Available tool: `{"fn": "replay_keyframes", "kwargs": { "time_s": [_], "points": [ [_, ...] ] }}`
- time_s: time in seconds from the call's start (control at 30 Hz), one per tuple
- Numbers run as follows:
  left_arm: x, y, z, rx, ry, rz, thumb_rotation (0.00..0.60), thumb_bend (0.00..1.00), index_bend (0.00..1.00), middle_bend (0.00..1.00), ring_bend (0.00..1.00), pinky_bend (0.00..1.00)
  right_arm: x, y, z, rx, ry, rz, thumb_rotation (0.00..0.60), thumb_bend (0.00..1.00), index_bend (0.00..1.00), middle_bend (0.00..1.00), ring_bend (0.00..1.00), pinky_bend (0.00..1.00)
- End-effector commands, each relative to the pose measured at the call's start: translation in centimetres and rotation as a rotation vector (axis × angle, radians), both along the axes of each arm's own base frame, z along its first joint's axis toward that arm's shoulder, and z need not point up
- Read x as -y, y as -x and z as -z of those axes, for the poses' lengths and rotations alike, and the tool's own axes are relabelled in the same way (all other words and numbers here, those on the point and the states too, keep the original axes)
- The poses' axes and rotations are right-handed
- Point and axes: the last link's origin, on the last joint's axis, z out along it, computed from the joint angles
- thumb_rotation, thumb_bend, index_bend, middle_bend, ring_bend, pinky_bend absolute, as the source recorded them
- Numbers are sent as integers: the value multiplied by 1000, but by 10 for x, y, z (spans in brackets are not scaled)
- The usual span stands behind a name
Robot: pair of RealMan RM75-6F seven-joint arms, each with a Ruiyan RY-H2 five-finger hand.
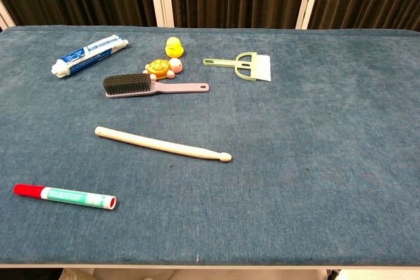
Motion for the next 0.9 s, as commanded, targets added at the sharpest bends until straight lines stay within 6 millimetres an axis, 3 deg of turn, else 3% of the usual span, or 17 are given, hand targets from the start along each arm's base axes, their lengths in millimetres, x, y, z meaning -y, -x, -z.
{"fn": "replay_keyframes", "kwargs": {
  "time_s": [0.03,0.3,0.53,0.7,0.9],
  "points": [
    [0,0,0,2,-2,2,600,279,39,0,0,107,0,0,0,0,-2,1,600,292,203,177,71,0],
    [0,-3,1,25,4,34,600,279,39,0,0,107,0,-1,2,0,-6,0,600,292,202,177,71,0],
    [-1,-13,16,80,54,105,600,270,39,4,0,123,-1,0,2,12,-10,6,600,292,202,177,71,0],
    [4,-36,36,111,156,177,600,266,39,21,0,123,0,-1,4,19,-19,8,600,292,203,177,71,0],
    [-12,-80,68,102,289,286,600,266,39,42,0,127,1,-2,5,13,-24,9,600,292,203,177,71,0]
  ]
}}
